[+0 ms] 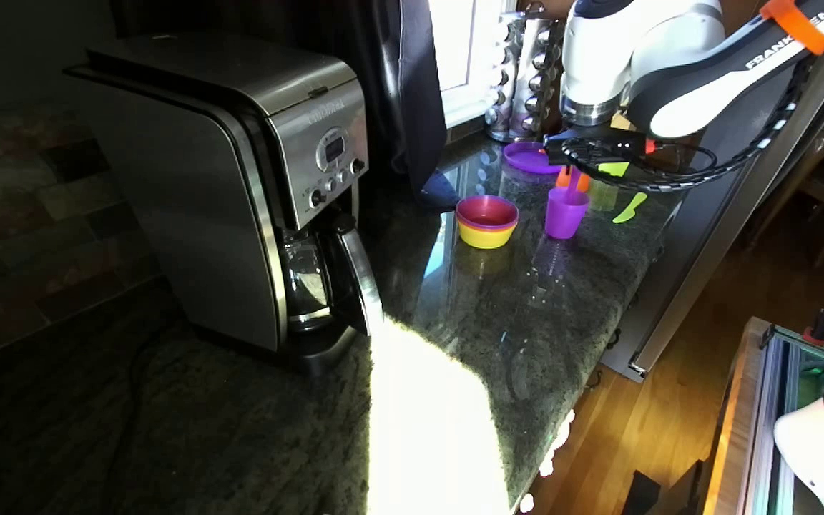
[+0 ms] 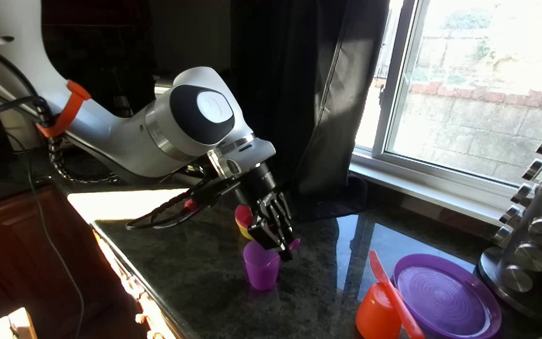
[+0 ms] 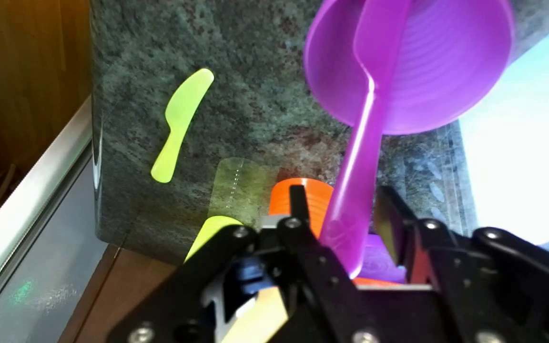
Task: Put the purple knife on the counter
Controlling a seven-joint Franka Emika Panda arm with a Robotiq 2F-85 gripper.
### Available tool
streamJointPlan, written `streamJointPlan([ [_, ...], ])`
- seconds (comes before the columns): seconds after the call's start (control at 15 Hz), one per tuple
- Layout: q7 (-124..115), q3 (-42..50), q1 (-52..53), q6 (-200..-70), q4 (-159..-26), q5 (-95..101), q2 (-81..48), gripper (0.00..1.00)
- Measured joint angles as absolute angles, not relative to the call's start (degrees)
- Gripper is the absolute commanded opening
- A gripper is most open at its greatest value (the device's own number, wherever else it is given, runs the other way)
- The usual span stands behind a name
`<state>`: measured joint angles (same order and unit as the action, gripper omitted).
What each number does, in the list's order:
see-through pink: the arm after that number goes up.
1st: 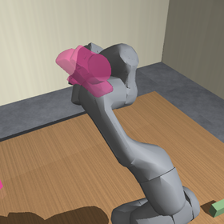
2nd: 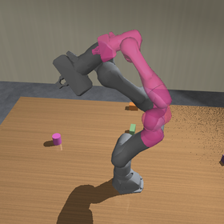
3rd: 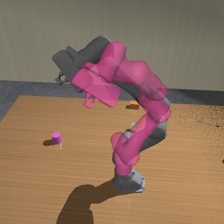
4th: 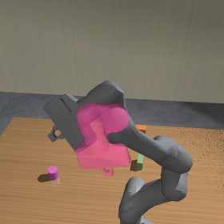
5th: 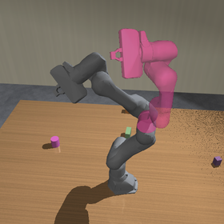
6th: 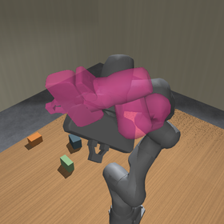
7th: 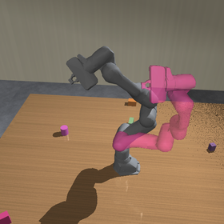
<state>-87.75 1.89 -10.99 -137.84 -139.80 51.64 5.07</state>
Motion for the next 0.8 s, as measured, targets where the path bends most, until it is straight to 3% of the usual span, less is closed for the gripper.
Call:
streamJointPlan([
  [0.07, -87.75, 1.9, -10.88, -137.84, -139.65, 51.64, 4.93, 0.03],
  [0.8, -87.75, 1.84, -9.24, -137.6, -139.3, 55.21, 8.32, 0.06],
])
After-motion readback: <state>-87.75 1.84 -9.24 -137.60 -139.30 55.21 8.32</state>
